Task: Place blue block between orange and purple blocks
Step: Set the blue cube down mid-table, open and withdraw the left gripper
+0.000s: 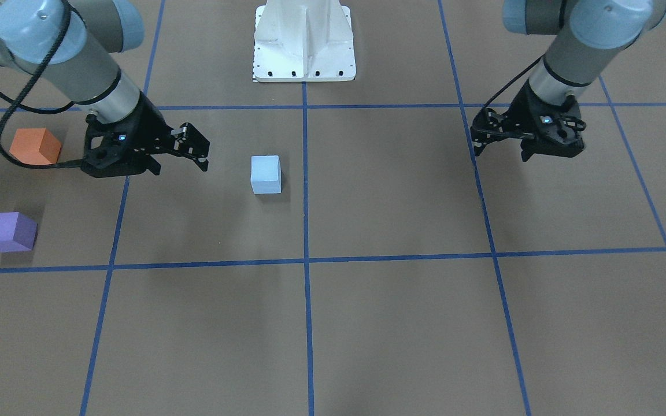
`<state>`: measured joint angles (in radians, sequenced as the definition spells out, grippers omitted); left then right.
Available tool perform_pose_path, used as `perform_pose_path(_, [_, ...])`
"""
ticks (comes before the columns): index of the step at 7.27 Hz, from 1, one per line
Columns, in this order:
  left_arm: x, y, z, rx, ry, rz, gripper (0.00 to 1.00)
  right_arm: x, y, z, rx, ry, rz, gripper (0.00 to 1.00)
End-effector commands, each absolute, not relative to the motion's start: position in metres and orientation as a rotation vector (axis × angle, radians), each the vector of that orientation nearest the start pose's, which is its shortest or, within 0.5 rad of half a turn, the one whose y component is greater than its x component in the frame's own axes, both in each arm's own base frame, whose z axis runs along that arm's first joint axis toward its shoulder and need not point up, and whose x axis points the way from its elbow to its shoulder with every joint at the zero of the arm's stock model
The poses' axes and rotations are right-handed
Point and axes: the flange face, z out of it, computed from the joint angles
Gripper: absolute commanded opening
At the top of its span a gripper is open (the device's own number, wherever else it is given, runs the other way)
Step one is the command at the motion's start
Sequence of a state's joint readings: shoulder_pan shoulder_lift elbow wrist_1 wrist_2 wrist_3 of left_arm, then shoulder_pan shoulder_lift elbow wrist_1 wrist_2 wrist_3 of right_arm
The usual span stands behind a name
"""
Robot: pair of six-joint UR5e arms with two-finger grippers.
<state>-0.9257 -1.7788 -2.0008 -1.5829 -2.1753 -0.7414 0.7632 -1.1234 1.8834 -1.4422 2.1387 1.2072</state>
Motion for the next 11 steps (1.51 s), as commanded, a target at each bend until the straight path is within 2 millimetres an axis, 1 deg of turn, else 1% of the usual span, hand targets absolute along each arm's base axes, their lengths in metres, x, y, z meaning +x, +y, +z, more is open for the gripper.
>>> perform_pose_path(1, [0.208, -0.475, 0.385, 0.114, 0.837, 0.133, 1.00, -0.412, -0.449, 0.223, 0.022, -1.023, 0.138, 1.00])
perform_pose_path(3, [0.206, -0.475, 0.387, 0.112, 0.838, 0.129, 1.00, -0.439, -0.436, 0.222, 0.055, -0.991, 0.153, 1.00])
perform_pose_path(4, [0.204, -0.475, 0.387, 0.111, 0.837, 0.124, 1.00, -0.448, -0.433, 0.219, 0.061, -0.985, 0.150, 1.00])
perform_pose_path(6, [0.204, -0.474, 0.390, 0.104, 0.835, 0.120, 1.00, -0.472, -0.418, 0.226, 0.074, -0.954, 0.158, 1.00])
perform_pose_path(7, [0.204, -0.474, 0.390, 0.103, 0.835, 0.119, 1.00, -0.494, -0.417, 0.222, 0.090, -0.937, 0.164, 0.99])
perform_pose_path(8, [0.205, -0.475, 0.392, 0.101, 0.832, 0.116, 1.00, -0.516, -0.419, 0.228, 0.087, -0.909, 0.164, 0.99])
perform_pose_path(9, [0.205, -0.475, 0.393, 0.098, 0.831, 0.114, 1.00, -0.526, -0.410, 0.231, 0.099, -0.899, 0.139, 0.98])
perform_pose_path(10, [0.205, -0.475, 0.393, 0.098, 0.831, 0.114, 1.00, -0.533, -0.402, 0.231, 0.126, -0.889, 0.127, 0.99])
perform_pose_path(11, [0.205, -0.475, 0.393, 0.098, 0.831, 0.114, 1.00, -0.538, -0.397, 0.234, 0.152, -0.877, 0.077, 0.99])
